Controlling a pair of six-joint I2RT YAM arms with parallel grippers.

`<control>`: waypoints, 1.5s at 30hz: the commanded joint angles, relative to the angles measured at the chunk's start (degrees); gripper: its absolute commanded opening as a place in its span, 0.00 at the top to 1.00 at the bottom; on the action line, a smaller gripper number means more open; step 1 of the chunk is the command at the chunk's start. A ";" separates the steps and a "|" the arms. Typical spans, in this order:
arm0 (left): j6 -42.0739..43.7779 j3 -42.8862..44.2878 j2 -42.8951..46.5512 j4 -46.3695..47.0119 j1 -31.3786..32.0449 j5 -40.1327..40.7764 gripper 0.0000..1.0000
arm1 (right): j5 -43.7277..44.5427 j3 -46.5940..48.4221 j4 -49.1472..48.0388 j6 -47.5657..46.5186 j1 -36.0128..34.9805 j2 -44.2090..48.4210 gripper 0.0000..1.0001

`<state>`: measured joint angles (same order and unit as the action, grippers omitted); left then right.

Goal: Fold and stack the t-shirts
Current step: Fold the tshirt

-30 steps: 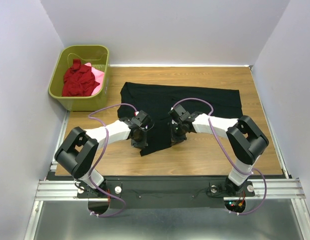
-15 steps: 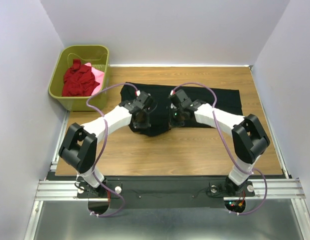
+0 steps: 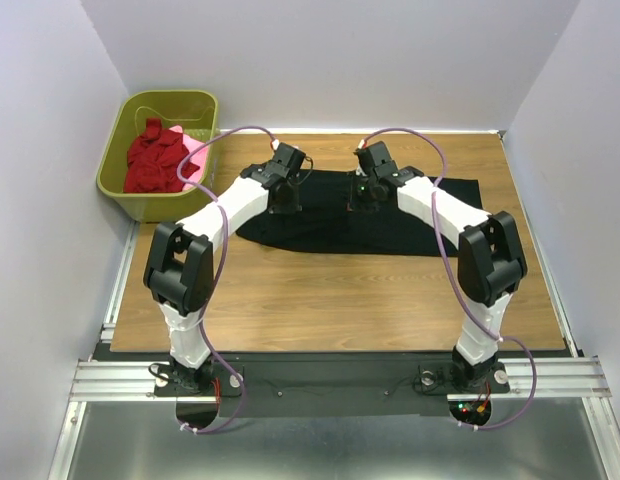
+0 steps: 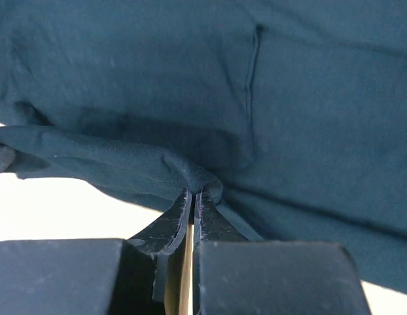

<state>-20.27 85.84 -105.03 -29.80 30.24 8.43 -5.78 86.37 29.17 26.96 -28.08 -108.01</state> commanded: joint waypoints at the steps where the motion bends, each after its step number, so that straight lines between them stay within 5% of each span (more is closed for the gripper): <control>1: 3.74 6.43 -1.83 0.18 -0.97 2.30 1.00 | 0.51 5.38 -0.43 -2.44 1.00 -2.46 0.99; 22: 7.35 15.05 -12.39 5.72 -3.08 4.84 0.92 | 7.18 13.21 -0.52 -6.66 3.99 -11.26 0.94; 32: 6.30 15.23 -13.44 7.30 -4.13 5.64 0.48 | 11.05 14.70 -0.43 -6.40 4.17 -13.72 0.73; 36: 5.16 14.36 -9.94 7.04 -5.54 5.37 0.28 | 12.20 14.88 -0.51 -7.09 4.52 -12.15 0.51; 39: 4.63 7.97 -3.27 9.32 -6.94 4.85 0.25 | 12.81 13.57 -0.52 -8.76 4.87 -9.25 0.37; 45: 6.03 -5.82 7.03 11.60 -9.84 -0.33 0.26 | 9.93 7.51 -0.51 -10.17 6.98 -2.58 0.32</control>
<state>-15.03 86.48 -105.69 -20.99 21.96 10.85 5.34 96.42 29.34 18.57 -22.90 -117.84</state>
